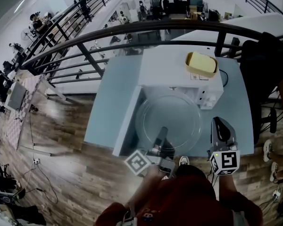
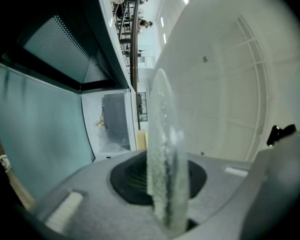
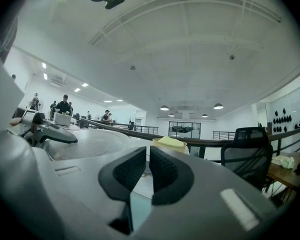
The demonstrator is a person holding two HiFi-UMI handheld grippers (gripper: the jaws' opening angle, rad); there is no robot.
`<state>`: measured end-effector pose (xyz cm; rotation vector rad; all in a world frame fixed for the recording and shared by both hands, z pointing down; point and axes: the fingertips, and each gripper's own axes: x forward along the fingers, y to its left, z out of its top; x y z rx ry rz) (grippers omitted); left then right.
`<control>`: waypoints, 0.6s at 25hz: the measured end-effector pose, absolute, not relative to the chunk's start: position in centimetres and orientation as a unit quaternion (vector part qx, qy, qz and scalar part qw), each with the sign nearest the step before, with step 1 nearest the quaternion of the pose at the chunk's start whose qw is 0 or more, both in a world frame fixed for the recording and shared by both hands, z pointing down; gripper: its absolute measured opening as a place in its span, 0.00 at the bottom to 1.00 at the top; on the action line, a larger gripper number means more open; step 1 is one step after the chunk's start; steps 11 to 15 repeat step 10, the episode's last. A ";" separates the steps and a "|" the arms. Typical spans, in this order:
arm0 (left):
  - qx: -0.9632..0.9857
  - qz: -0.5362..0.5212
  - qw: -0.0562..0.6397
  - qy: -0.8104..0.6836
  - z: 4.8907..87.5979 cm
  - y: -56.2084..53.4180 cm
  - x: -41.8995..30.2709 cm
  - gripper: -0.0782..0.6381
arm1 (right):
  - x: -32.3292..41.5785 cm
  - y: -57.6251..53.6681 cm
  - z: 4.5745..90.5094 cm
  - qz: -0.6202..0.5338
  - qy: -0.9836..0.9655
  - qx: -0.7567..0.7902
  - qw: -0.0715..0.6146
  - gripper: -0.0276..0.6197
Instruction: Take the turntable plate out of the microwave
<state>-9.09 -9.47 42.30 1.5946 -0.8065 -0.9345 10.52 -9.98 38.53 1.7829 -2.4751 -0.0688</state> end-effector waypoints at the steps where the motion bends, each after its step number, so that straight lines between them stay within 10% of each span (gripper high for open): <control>1: 0.669 -0.392 0.533 -0.338 42.4 -9.5 -9.0 0.15 | 10.6 -10.0 38.6 -0.021 -0.810 0.584 0.045 0.08; 15: 0.670 -0.386 0.541 -0.332 42.5 -10.2 -8.4 0.15 | 10.6 -10.4 38.5 -0.017 -0.806 0.590 0.045 0.08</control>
